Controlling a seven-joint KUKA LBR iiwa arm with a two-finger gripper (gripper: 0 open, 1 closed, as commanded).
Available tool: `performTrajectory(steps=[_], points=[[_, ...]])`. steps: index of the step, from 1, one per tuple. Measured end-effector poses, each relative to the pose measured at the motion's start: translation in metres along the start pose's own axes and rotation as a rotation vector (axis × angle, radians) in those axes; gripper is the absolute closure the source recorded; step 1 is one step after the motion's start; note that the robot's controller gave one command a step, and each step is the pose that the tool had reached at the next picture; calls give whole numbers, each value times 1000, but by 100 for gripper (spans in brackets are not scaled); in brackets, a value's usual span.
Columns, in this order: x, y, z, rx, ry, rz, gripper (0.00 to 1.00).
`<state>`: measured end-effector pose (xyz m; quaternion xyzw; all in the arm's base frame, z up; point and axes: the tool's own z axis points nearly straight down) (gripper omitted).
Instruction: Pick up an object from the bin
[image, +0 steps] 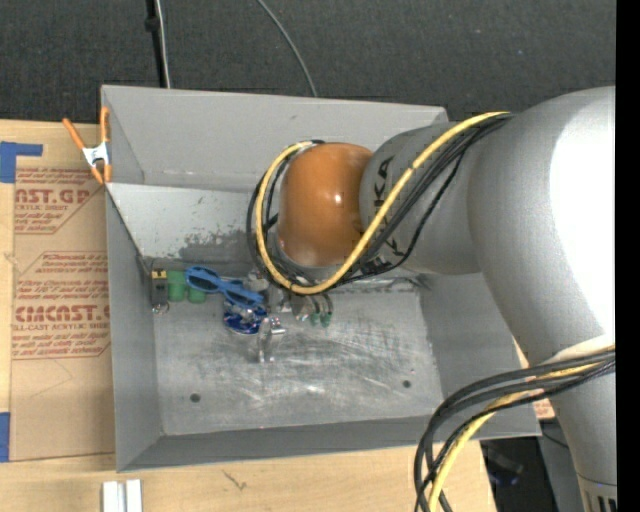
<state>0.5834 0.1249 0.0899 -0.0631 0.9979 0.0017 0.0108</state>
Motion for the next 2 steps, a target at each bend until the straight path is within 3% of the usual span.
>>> performTrajectory(steps=[1,2], points=[[-8,-15,-10,1,18,-107,0],[-10,63,-10,-4,19,-226,0]])
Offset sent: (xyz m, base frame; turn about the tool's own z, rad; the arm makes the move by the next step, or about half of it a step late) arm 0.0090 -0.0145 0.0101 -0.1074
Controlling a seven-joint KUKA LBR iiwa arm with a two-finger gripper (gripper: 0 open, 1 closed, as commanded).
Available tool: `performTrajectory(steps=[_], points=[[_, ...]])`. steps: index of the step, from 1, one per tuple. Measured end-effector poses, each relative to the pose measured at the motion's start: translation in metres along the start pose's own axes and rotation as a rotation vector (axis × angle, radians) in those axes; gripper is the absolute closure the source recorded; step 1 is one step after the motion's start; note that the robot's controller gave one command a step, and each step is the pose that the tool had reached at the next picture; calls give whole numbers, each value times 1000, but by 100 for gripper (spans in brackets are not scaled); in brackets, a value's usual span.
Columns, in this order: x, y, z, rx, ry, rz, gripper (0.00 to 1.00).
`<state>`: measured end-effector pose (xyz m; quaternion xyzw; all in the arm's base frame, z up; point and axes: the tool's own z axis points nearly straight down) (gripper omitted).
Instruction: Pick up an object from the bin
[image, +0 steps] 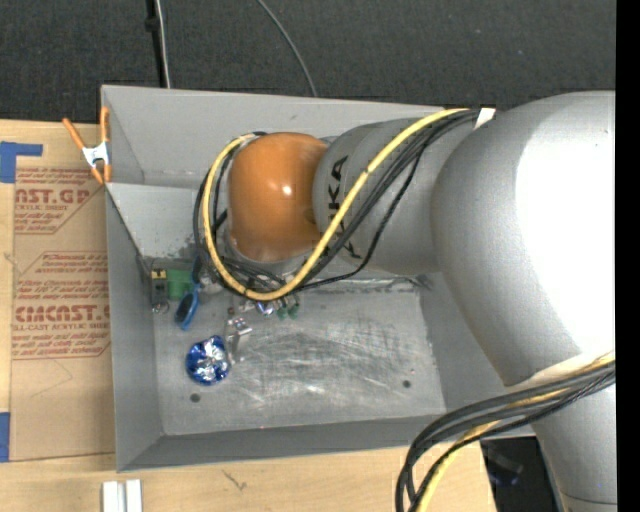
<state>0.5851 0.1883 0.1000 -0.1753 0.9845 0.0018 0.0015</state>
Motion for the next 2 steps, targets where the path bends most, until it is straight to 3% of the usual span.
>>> performTrajectory(steps=[1,2], points=[[12,-37,27,-1,-7,-44,0],[29,46,28,-1,-3,33,0]])
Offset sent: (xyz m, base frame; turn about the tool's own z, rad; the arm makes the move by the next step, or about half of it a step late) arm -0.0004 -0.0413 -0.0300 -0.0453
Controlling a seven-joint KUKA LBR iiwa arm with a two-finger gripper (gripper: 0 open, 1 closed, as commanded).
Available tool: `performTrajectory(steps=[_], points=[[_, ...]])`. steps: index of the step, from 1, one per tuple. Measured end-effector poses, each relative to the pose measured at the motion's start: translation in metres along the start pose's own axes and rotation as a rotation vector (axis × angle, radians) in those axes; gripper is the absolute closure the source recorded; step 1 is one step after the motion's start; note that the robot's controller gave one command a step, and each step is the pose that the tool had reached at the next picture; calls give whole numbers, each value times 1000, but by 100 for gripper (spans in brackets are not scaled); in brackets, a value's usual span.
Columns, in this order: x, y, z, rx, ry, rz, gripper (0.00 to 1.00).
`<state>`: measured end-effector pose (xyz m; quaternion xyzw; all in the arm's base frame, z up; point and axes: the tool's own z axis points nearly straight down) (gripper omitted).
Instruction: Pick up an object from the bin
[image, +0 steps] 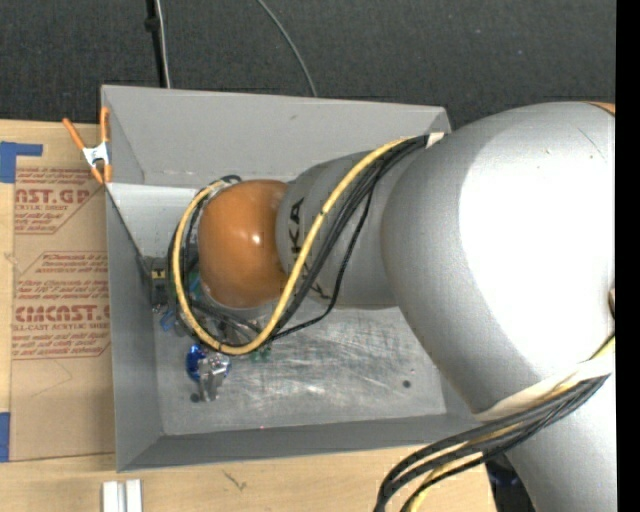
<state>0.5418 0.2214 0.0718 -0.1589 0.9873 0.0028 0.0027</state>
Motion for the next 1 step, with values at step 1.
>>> performTrajectory(steps=[1], points=[[-2,-4,-2,0,-3,5,100]])
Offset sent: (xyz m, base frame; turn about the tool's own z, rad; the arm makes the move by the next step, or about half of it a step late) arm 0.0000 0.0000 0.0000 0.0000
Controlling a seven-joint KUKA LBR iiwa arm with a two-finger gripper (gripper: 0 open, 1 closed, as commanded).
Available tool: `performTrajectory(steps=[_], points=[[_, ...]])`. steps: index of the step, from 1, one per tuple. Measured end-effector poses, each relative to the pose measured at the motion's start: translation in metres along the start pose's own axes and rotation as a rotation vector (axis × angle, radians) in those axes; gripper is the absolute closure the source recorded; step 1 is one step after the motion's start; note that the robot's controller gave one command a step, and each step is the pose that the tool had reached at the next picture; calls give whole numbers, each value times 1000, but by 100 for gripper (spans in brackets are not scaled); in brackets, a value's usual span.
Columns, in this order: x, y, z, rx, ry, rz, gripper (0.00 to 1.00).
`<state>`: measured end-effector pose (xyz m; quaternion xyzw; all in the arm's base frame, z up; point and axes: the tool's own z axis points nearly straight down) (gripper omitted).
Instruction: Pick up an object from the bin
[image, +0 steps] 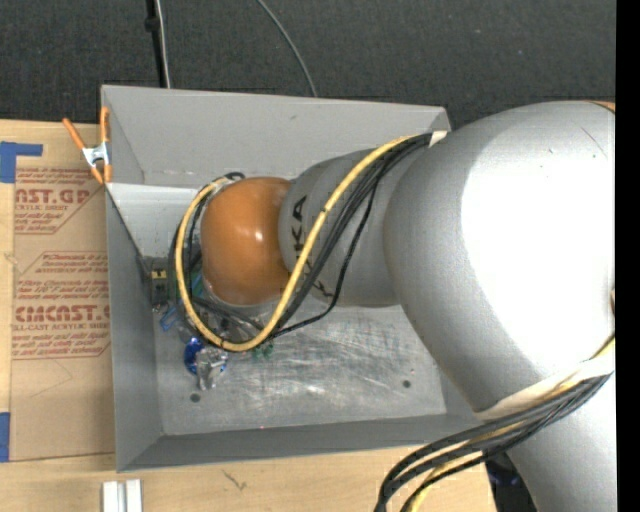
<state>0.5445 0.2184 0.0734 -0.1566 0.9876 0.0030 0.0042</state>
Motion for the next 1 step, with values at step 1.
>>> performTrajectory(steps=[1], points=[[-2,1,-46,3,3,0,100]])
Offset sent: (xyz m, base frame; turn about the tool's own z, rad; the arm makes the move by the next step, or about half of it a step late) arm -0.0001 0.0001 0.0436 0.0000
